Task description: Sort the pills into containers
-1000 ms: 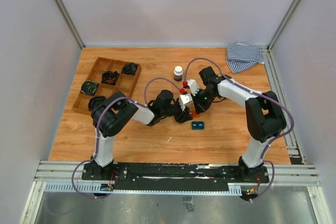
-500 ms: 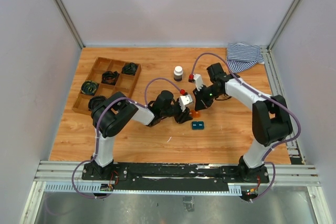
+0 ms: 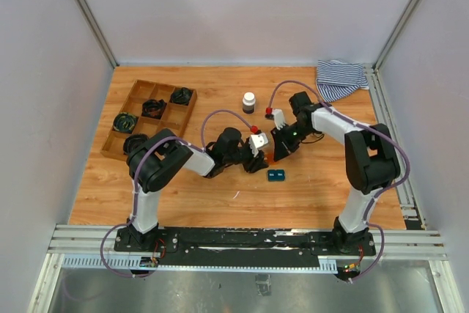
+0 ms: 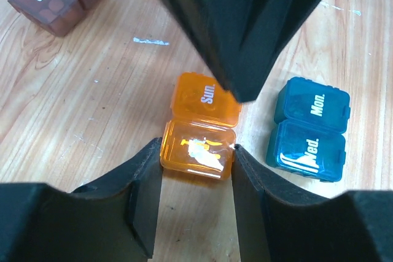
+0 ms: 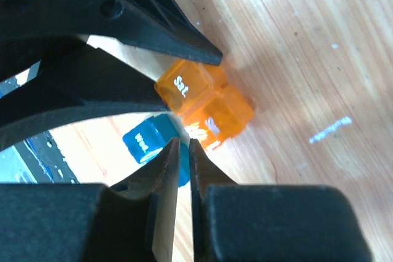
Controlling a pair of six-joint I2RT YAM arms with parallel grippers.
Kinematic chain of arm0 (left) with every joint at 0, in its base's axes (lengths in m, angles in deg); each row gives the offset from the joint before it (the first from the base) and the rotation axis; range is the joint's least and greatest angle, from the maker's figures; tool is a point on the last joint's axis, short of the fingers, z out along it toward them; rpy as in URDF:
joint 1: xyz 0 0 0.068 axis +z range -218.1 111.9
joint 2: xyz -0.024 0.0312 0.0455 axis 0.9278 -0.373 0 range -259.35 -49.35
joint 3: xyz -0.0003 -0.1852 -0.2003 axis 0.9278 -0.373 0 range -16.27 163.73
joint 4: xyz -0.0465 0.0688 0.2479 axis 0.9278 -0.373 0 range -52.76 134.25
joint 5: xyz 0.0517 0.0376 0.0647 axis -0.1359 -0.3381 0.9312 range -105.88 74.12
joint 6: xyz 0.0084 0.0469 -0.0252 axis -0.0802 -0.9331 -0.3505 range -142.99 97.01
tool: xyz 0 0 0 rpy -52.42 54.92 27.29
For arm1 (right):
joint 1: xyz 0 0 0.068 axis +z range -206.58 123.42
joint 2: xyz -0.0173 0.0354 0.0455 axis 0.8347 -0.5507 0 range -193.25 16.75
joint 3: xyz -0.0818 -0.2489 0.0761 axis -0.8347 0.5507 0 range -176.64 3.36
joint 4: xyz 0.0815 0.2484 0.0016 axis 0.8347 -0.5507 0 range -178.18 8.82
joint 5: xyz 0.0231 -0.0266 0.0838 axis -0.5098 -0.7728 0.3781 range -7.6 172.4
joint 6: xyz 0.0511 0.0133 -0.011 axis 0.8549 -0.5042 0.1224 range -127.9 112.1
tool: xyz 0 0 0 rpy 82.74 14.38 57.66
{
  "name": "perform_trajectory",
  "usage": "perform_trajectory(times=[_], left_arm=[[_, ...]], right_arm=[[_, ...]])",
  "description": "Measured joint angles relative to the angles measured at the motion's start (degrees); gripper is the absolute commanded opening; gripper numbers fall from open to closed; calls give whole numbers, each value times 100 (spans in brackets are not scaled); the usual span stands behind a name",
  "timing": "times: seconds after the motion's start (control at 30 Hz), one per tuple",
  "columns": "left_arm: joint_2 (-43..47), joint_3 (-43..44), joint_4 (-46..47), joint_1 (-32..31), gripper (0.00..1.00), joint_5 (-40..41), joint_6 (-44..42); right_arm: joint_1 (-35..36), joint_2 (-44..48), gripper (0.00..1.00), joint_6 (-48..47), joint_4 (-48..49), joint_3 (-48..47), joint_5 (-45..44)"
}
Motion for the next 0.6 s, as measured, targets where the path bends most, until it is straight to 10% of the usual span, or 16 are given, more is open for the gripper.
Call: perform_trajectory(times=[0.07,0.2,0.6], left_arm=[[22,-24,0,-2,44,28,13],[190,-195,31,-15,97,142,210],[2374,-1191,413,-7,99,643,1377]], right_arm=[[-131,188,20,-46,-11,76,136],[-450,680,28,-234,-9,96,468],[-660,3084,77,-1032,72,417,684]])
